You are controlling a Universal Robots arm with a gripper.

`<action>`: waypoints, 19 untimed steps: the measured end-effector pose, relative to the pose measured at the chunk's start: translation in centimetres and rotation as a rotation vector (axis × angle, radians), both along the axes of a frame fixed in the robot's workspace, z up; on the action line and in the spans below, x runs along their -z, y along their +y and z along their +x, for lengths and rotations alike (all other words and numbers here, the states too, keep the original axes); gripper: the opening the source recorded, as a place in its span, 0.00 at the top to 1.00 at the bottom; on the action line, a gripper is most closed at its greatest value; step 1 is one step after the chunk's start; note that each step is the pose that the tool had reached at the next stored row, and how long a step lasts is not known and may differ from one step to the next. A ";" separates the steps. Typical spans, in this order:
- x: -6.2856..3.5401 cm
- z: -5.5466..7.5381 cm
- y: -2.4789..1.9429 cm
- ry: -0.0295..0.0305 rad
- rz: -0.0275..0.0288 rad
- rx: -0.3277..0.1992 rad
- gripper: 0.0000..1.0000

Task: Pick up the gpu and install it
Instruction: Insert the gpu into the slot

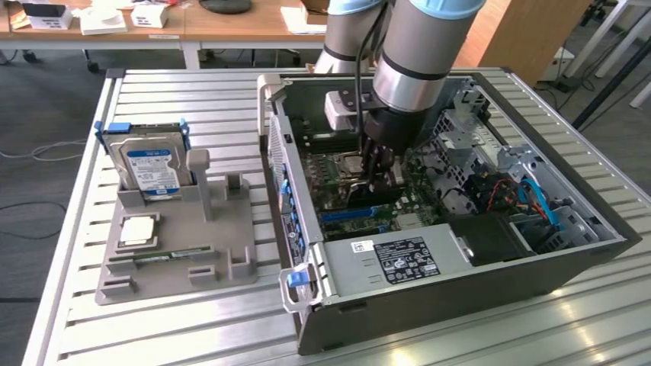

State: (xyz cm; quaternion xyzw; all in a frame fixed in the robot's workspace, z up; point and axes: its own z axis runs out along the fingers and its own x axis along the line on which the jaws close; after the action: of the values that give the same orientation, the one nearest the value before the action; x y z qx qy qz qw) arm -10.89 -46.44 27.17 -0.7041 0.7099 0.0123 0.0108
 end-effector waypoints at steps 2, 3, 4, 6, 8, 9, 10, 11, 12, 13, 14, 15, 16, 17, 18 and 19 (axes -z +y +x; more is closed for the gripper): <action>0.12 0.0 0.00 0.0001 -0.0002 0.000 0.73; 0.20 0.0 0.00 0.0000 -0.0001 0.000 0.73; 0.26 0.0 0.00 0.0001 -0.0001 0.000 0.73; 0.26 0.0 0.00 0.0002 -0.0004 0.000 0.73; 0.28 0.0 0.00 0.0001 -0.0002 0.000 0.73; 0.30 -0.1 0.01 0.0000 -0.0001 0.000 0.73; 0.32 -0.1 0.01 0.0000 0.0000 0.000 0.73; 0.32 -0.1 0.01 0.0000 -0.0001 0.000 0.73; 0.32 -0.1 0.01 0.0000 -0.0001 0.000 0.73; 0.32 -0.1 0.01 0.0000 -0.0001 0.000 0.73; 0.37 -0.2 0.00 0.0000 -0.0001 0.000 0.73; 0.48 -0.2 0.00 -0.0001 0.0000 0.000 0.73; 0.56 -0.2 0.00 0.0000 -0.0001 0.000 0.73; 0.62 -0.2 0.00 0.0001 -0.0002 0.000 0.73; 0.64 -0.2 0.00 0.0002 -0.0003 0.000 0.73; 0.64 -0.2 0.00 0.0002 -0.0004 0.000 0.73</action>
State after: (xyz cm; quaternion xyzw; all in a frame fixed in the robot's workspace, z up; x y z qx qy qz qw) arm -11.05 -46.44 26.53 -0.7041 0.7099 0.0123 0.0107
